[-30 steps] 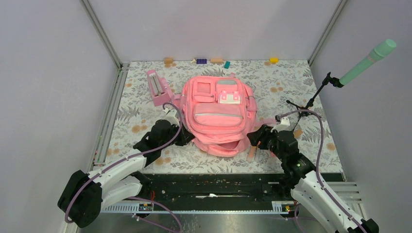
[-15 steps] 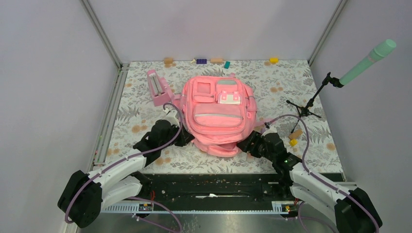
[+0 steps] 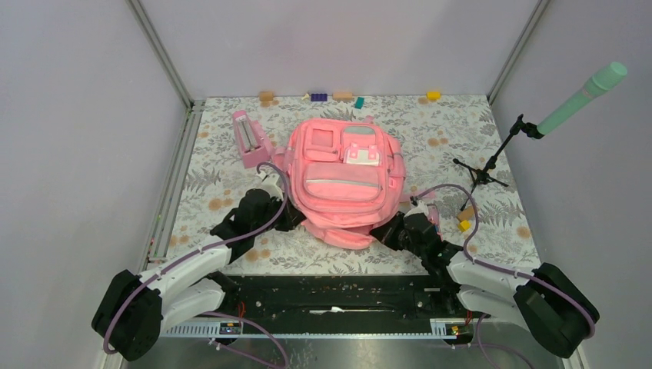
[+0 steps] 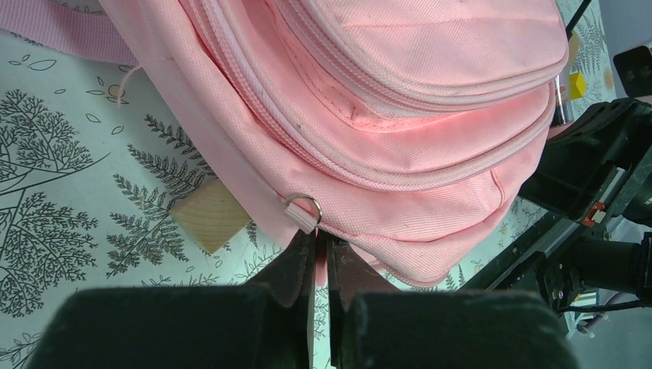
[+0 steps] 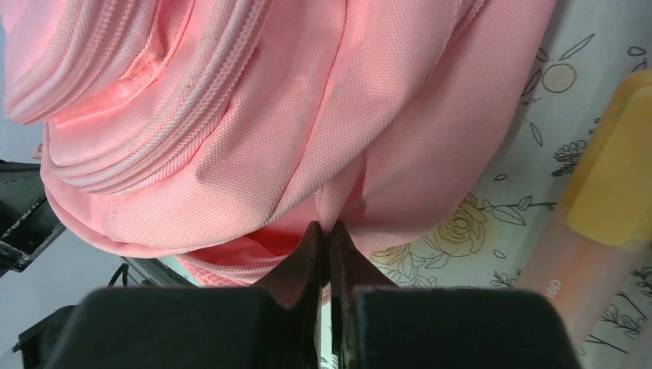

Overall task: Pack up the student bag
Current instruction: Zip the student bag at the center of the board.

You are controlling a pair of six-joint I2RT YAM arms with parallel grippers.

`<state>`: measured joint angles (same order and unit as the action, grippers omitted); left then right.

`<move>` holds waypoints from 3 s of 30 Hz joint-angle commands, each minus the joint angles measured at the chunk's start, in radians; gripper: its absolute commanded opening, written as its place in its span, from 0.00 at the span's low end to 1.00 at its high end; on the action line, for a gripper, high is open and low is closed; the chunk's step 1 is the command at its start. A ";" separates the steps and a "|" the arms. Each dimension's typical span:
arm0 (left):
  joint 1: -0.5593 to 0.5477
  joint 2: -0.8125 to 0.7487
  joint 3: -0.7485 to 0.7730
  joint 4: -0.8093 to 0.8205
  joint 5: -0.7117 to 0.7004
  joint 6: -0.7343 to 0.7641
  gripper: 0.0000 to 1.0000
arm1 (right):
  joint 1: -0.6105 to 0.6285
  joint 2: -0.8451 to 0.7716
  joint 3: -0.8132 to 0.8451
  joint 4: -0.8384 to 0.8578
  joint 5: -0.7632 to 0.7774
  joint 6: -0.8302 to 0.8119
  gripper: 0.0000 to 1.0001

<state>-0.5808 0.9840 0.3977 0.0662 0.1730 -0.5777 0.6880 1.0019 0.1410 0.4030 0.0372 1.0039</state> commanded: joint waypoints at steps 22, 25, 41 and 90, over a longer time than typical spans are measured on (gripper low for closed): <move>-0.105 -0.141 0.002 -0.121 -0.117 -0.140 0.00 | 0.118 0.054 0.017 0.146 0.205 0.058 0.00; -0.120 -0.138 0.002 -0.121 -0.108 -0.154 0.00 | 0.122 0.053 0.017 0.145 0.212 0.055 0.00; -0.197 -0.153 0.042 -0.215 -0.099 -0.186 0.00 | 0.136 -0.008 0.027 0.108 0.320 0.049 0.00; -0.539 0.271 0.258 0.099 -0.301 -0.372 0.00 | 0.305 0.094 0.058 0.209 0.589 0.042 0.00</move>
<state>-1.1030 1.2224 0.5743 0.0086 -0.1368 -0.9283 0.9730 1.0962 0.1486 0.5144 0.5587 1.0630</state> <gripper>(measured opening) 0.022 0.029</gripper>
